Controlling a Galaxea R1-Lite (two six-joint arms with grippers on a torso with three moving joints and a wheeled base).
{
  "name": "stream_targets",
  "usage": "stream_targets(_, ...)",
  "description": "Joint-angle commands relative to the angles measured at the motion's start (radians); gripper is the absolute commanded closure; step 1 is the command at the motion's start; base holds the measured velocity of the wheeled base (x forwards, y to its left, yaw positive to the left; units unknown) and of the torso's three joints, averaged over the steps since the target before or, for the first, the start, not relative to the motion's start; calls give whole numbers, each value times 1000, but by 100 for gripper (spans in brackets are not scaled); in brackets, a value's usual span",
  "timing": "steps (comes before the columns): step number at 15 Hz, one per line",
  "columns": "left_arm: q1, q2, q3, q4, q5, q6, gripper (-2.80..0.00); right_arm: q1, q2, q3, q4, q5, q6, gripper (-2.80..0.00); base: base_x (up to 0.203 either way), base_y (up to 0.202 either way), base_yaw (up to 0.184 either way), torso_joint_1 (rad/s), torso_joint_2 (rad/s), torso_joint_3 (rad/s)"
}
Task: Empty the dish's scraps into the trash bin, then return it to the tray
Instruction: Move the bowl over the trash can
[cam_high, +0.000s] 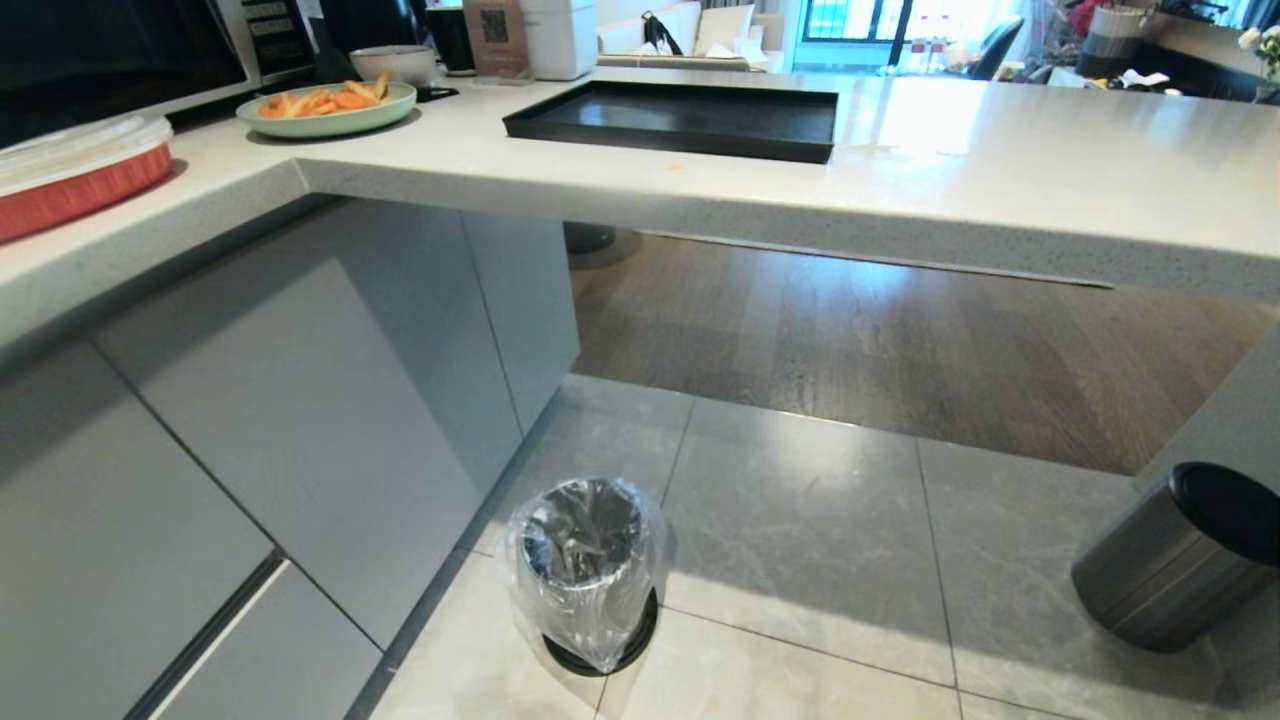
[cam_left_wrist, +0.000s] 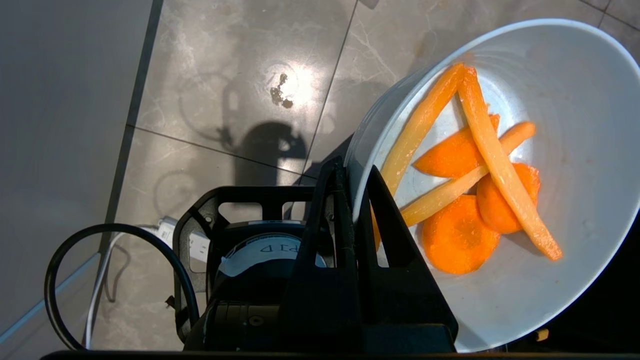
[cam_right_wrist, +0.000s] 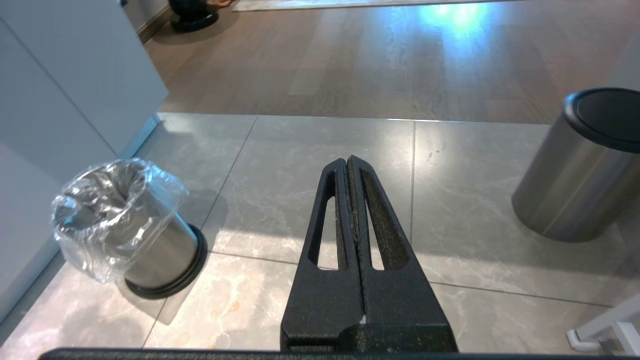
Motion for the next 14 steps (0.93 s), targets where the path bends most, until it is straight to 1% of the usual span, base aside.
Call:
stream_targets(1,-4,1,0,3,-1,-4,0,1,0,0,-1,-1,0,0,0,0,0,0,0,0)
stream_targets(10,-10,-2,0,-23,-2,-2,0,1,1,0,-1,1,0,0,0,0,0,0,0,0)
stream_targets(13,-10,-2,0,-23,-2,-2,0,1,0,0,-1,0,0,0,-99,0,-1,0,3,2)
stream_targets(14,-10,-2,0,-23,-1,-2,0,1,1,0,-1,0,0,0,0,0,0,0,0,0)
